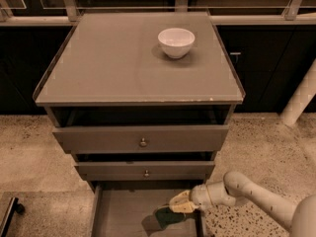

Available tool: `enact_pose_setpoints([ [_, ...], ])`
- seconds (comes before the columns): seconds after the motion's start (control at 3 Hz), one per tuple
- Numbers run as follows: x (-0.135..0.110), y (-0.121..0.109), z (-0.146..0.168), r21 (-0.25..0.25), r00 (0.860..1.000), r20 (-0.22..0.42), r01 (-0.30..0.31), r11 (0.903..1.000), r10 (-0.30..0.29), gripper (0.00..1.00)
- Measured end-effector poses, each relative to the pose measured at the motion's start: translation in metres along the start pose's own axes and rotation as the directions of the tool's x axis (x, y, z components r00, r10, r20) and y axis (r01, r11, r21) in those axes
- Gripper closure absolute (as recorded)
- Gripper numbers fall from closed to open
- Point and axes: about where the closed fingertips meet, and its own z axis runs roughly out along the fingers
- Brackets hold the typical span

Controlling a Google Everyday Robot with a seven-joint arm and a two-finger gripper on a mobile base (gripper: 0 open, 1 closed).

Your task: Pick sponge from bottom drawer and place on counter

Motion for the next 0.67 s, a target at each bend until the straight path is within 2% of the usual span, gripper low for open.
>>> enact_pose_setpoints([
  [0.33,-0.052,0.006,-0.026,0.064,0.999,-0.049,0.023,0.9977,-0.020,1.00],
  [0.67,-0.097,0.008,-0.050,0.152,0.994,-0.096,0.066,0.9861,-0.052,1.00],
])
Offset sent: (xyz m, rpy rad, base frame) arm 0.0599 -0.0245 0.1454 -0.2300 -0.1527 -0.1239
